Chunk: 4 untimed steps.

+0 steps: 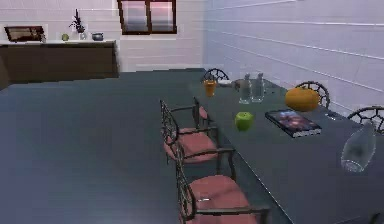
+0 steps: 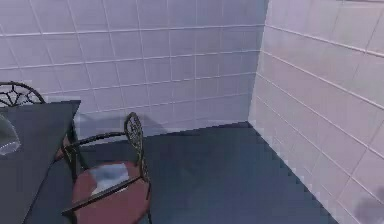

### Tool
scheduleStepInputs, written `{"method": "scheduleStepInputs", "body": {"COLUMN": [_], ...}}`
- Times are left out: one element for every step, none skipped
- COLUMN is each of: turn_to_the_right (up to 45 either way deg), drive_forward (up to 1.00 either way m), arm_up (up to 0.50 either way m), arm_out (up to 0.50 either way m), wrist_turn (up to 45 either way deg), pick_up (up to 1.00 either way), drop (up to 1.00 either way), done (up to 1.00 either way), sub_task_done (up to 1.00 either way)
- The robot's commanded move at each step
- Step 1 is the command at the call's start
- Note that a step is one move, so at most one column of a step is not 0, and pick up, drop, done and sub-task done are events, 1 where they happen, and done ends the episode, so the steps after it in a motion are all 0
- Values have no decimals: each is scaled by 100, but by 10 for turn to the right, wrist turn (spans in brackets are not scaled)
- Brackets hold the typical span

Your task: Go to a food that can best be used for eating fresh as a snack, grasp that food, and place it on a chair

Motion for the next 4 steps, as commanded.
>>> {"method": "scheduleStepInputs", "body": {"turn_to_the_right": [-450, -270, 450, 30], "drive_forward": [0, 0, 0, 0], "arm_up": [0, 0, 0, 0], "arm_out": [0, 0, 0, 0], "wrist_turn": [0, 0, 0, 0], "pick_up": [0, 0, 0, 0], "drop": [0, 0, 0, 0], "done": [0, 0, 0, 0], "sub_task_done": [0, 0, 0, 0]}}
